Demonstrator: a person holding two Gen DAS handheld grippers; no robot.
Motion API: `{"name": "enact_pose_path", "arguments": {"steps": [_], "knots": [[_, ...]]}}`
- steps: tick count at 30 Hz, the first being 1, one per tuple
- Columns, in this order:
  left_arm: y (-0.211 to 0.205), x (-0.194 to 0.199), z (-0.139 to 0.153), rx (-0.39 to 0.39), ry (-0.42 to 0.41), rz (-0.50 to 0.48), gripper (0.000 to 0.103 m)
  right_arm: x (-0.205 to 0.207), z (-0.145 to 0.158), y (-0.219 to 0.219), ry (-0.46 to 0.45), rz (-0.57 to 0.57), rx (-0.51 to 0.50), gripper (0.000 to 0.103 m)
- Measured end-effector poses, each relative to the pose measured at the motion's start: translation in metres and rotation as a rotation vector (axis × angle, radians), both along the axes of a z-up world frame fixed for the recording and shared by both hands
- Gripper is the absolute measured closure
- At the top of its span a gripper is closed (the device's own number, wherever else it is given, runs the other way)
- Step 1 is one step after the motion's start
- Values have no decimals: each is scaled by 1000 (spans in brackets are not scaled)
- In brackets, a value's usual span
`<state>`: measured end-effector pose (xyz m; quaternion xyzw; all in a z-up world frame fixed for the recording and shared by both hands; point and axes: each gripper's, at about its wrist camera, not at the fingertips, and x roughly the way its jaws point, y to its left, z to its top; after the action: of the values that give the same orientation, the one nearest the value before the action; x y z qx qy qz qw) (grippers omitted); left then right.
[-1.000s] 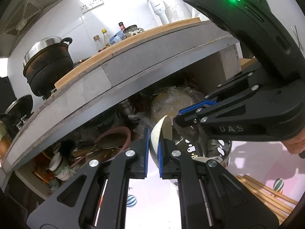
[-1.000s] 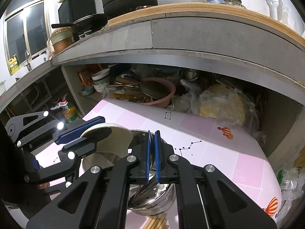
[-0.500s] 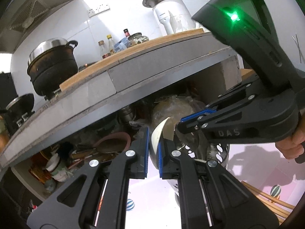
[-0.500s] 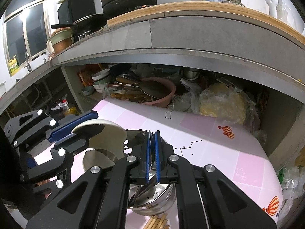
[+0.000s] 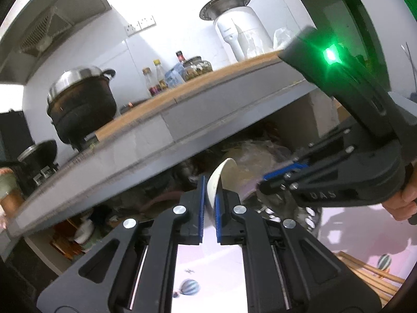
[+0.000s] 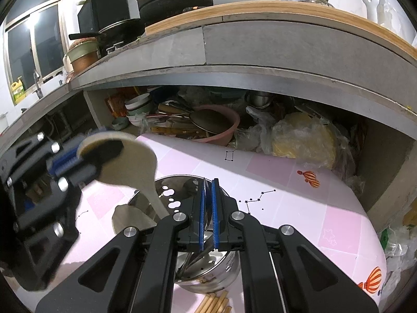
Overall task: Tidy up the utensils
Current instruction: 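Insert the spoon into the holder with the right tool while the left tool lowers the ladle in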
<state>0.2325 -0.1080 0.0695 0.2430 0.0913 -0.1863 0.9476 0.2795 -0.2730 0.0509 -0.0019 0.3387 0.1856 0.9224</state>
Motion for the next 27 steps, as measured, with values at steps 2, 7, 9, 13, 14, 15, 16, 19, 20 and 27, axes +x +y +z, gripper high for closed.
{"name": "enact_pose_path", "arguments": {"steps": [2,7,9,13,14,15,16,19,20,27], "knots": [[1,0,4,3,-13,6,97,0,0,0,0,0,2,98],[2,0,10,49,-71,35,97,0,0,0,2,1,2,98],[2,1,11,58,-86,44,97,0,1,0,1,2,1,98],[0,3,12,68,-99,43,97,0,1,0,2,3,1,98],[-1,4,11,74,-100,41,97,0,1,0,2,3,0,98],[-4,3,9,86,-108,39,97,0,1,0,2,4,-1,97],[-6,2,7,93,-114,35,97,0,0,0,3,5,-2,98],[-12,2,2,112,-126,23,97,0,0,1,7,5,-2,98],[-13,2,0,118,-128,19,97,0,0,1,8,5,-2,97],[-18,5,-13,151,-107,4,97,0,0,1,8,7,1,97]]}}
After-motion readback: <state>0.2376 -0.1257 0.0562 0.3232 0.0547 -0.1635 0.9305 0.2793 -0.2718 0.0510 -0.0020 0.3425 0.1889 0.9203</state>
